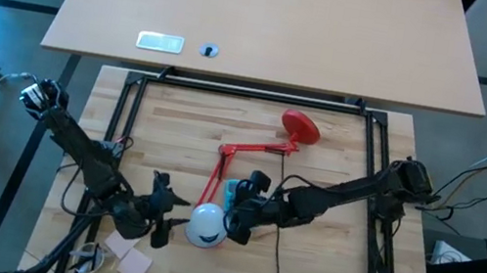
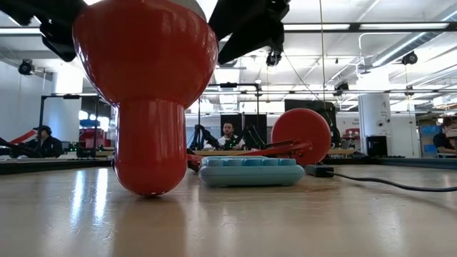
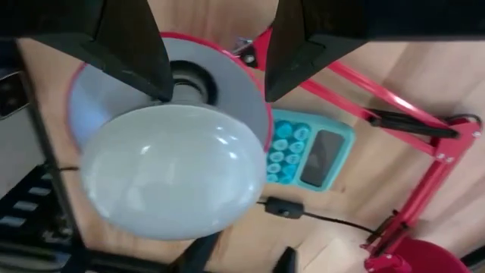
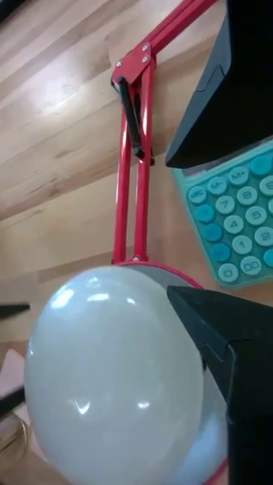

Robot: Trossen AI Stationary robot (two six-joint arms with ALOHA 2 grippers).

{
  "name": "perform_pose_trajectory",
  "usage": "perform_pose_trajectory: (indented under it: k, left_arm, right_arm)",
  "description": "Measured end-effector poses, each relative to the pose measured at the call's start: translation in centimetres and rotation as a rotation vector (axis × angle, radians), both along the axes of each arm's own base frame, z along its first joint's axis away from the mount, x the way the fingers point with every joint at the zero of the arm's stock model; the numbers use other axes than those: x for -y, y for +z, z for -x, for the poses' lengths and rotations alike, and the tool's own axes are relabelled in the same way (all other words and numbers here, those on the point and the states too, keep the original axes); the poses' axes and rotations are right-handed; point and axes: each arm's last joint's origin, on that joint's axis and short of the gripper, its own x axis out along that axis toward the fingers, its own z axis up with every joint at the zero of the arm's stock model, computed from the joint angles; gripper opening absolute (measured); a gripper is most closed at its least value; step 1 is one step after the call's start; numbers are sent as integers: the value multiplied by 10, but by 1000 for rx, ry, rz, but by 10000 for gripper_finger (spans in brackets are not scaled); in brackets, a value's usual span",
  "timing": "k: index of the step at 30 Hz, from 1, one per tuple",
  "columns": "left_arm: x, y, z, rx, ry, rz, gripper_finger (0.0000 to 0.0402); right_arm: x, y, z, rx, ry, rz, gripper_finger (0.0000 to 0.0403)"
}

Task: Screw lightbulb
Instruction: Insert the lightbulb into the orange desk lamp

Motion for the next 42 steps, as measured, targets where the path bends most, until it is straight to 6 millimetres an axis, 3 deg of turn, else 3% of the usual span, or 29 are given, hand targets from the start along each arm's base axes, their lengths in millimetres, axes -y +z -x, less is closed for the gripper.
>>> perform_pose_trajectory:
  k: [9, 16, 23, 36, 42]
  left_arm:
    - [-7, -4, 1, -52, 21, -63, 199]
    - [-3, 3, 8, -104, -29, -22, 199]
    - [12, 7, 5, -28, -43, -2, 199]
    - [-4, 0, 0, -70, 62, -97, 199]
    - [-9, 1, 8, -121, 59, -100, 199]
  right_arm:
    - [-15, 1, 5, -1, 64, -50, 260]
    - [-1, 3, 6, -11, -40, -11, 270]
    - [8, -1, -3, 5, -53, -19, 262]
    - [-14, -3, 0, 12, 18, -91, 260]
    - [-12, -5, 3, -21, 5, -88, 264]
